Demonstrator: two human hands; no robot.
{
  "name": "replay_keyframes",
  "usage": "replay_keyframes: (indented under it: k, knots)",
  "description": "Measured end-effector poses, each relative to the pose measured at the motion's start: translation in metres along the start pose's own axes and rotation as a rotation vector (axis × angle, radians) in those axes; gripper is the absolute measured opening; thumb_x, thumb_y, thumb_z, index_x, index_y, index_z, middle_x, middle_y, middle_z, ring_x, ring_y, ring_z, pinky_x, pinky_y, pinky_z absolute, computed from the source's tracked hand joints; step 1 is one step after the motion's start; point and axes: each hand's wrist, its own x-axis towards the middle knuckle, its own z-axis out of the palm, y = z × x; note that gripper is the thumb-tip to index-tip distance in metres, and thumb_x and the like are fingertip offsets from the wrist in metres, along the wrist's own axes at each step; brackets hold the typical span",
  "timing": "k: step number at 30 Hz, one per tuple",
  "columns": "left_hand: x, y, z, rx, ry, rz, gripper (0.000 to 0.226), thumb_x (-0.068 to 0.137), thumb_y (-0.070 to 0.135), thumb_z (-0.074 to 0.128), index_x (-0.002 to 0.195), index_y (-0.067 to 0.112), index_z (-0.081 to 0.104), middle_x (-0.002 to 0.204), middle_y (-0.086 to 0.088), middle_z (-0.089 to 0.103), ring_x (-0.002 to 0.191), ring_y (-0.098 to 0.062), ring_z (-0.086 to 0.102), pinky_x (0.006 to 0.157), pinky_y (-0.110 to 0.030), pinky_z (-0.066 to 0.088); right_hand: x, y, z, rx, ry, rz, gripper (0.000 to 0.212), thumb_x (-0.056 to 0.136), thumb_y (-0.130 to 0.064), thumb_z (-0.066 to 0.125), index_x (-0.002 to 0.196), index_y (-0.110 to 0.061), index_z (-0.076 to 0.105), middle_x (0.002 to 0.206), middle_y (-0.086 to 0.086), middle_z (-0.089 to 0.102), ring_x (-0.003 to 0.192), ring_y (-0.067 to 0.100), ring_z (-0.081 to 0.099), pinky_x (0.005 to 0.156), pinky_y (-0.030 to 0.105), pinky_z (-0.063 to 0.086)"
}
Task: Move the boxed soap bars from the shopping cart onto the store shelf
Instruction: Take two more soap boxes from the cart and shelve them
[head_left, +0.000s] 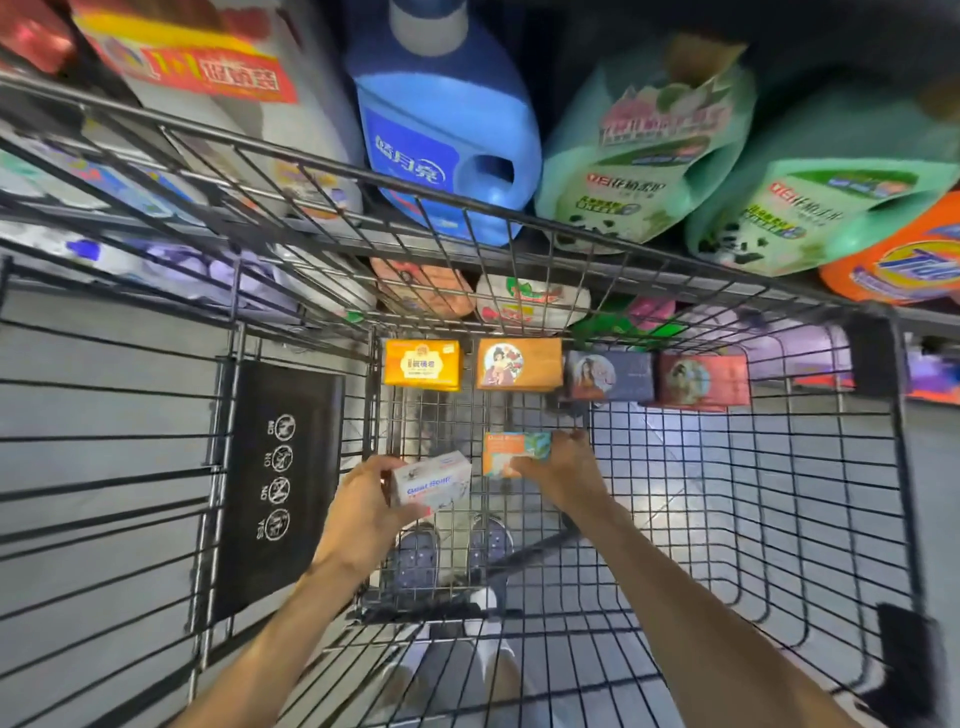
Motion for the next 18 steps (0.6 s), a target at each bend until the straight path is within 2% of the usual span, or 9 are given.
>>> replay_keyframes:
  k: [3, 6, 8, 11, 14, 16, 18]
  knots:
    - [-0.005, 0.002, -0.004, 0.01, -0.002, -0.004, 0.058, 0.07, 0.026, 0.092, 0.118, 0.03, 0.06, 0.109, 0.007, 0.068, 0.098, -0.011, 0.066, 0.09, -0.033, 0.055, -0.002, 0.003, -0.001, 0.136, 0.045, 0.018, 0.047, 0.073, -0.04, 0.083, 0.112, -0.02, 0.065, 0.112, 0.003, 0.055, 0.095, 0.018, 0.06, 0.074, 0.032, 0.056]
    - [-0.01, 0.01, -0.006, -0.005, 0.009, 0.016, 0.055, 0.072, 0.022, 0.091, 0.119, 0.026, 0.062, 0.101, 0.009, 0.069, 0.09, -0.011, 0.069, 0.082, -0.025, 0.054, -0.007, 0.007, -0.006, 0.208, 0.048, -0.016, 0.036, 0.072, -0.043, 0.081, 0.102, -0.037, 0.062, 0.108, -0.004, 0.065, 0.083, 0.012, 0.068, 0.064, 0.029, 0.058]
    - [-0.014, 0.018, -0.01, -0.027, 0.017, 0.028, 0.052, 0.074, 0.02, 0.09, 0.117, 0.027, 0.061, 0.098, 0.011, 0.068, 0.088, -0.006, 0.068, 0.072, -0.011, 0.05, -0.016, 0.005, -0.016, 0.241, 0.04, -0.043, 0.029, 0.079, -0.033, 0.08, 0.1, -0.038, 0.06, 0.099, -0.013, 0.066, 0.084, 0.004, 0.067, 0.071, 0.031, 0.06]
    - [-0.021, 0.033, -0.018, -0.052, 0.015, 0.037, 0.049, 0.077, 0.017, 0.087, 0.118, 0.025, 0.061, 0.103, 0.008, 0.07, 0.085, -0.001, 0.067, 0.064, -0.008, 0.051, -0.035, 0.002, -0.034, 0.266, 0.045, -0.087, 0.028, 0.084, -0.021, 0.079, 0.104, -0.03, 0.062, 0.09, -0.019, 0.062, 0.083, -0.001, 0.063, 0.064, 0.016, 0.051]
    - [-0.028, 0.049, -0.029, -0.076, 0.022, 0.073, 0.045, 0.077, 0.016, 0.086, 0.116, 0.025, 0.066, 0.102, 0.01, 0.072, 0.089, -0.001, 0.067, 0.072, -0.013, 0.055, -0.057, -0.002, -0.055, 0.294, 0.084, -0.128, 0.026, 0.083, -0.02, 0.08, 0.105, -0.017, 0.067, 0.095, -0.01, 0.065, 0.087, 0.009, 0.068, 0.067, 0.026, 0.059]
    - [-0.038, 0.065, -0.04, -0.099, 0.012, 0.135, 0.041, 0.077, 0.016, 0.086, 0.114, 0.025, 0.069, 0.099, 0.012, 0.072, 0.089, -0.001, 0.068, 0.07, -0.01, 0.053, -0.076, -0.005, -0.074, 0.351, 0.116, -0.133, 0.022, 0.082, -0.018, 0.081, 0.097, -0.023, 0.065, 0.093, -0.008, 0.066, 0.087, 0.013, 0.068, 0.074, 0.034, 0.06]
    - [-0.054, 0.088, -0.054, -0.145, 0.004, 0.207, 0.038, 0.076, 0.016, 0.086, 0.11, 0.023, 0.071, 0.102, 0.009, 0.072, 0.091, -0.006, 0.07, 0.071, -0.011, 0.055, -0.104, -0.011, -0.098, 0.424, 0.178, -0.149, 0.026, 0.079, -0.018, 0.082, 0.087, -0.032, 0.062, 0.092, -0.01, 0.067, 0.088, 0.011, 0.068, 0.08, 0.037, 0.059]
